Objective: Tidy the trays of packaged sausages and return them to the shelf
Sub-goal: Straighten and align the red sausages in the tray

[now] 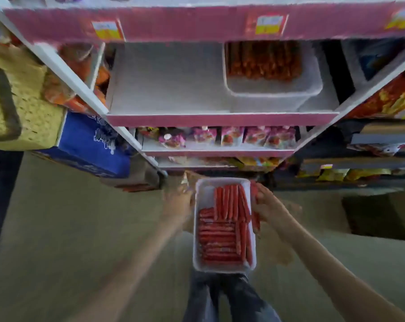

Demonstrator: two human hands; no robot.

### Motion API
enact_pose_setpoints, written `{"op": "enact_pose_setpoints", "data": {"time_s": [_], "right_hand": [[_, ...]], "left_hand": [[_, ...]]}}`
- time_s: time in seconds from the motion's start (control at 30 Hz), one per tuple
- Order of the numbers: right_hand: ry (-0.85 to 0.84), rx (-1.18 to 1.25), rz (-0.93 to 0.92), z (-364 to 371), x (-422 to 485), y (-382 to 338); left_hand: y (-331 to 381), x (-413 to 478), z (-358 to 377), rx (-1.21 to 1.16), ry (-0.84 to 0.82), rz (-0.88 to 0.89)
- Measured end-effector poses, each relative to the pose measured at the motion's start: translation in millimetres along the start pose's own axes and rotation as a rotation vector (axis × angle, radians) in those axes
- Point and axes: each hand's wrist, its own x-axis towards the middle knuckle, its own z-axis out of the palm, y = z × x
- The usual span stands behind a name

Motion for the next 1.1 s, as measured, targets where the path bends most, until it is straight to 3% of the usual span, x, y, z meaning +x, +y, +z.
{"op": "enact_pose_setpoints", "data": {"time_s": [0.1, 0.23, 0.33, 0.43, 0.5, 0.63, 0.77, 0.9, 1.0, 1.1], "right_hand": [[0.082, -0.366, 0.008, 23.1, 50.2, 67.6], [0.102, -0.626, -0.062, 62.9, 112.1, 129.0], [0.117, -0.996, -0.059, 79.9, 145.8, 163.4], [0.148, -1.091, -0.128, 90.3, 159.4, 184.0], [0.179, -1.164, -0.262, 97.8, 163.8, 189.5], [-0.036, -1.422, -0.447, 109.1, 168.6, 196.9], [-0.048, -1.459, -0.391, 103.4, 168.0, 194.6], [0.051, -1.319, -0.411, 90.2, 161.8, 195.5], [0.052, -1.283, -0.405, 75.3, 159.1, 201.8], [-0.015, -1.327, -0.416, 70.6, 160.8, 202.6]], "left_hand": [[-38.2, 28.6, 66.7, 0.383, 0.116, 0.089], [-47.9, 46.8, 126.3, 0.591, 0.117, 0.287], [-41.5, 64.1, 162.5, 0.696, 0.049, 0.328], [-33.4, 75.9, 184.2, 0.904, -0.126, 0.337], [-29.2, 79.8, 204.8, 0.937, -0.225, 0.275], [-29.9, 82.3, 219.1, 0.861, -0.246, 0.205], [-31.8, 85.1, 224.9, 1.057, -0.055, 0.306], [-25.3, 88.6, 224.1, 0.896, -0.163, 0.219], [-16.6, 95.4, 212.6, 0.814, -0.041, 0.129], [-13.3, 100.5, 213.9, 0.693, -0.172, 0.122]]}}
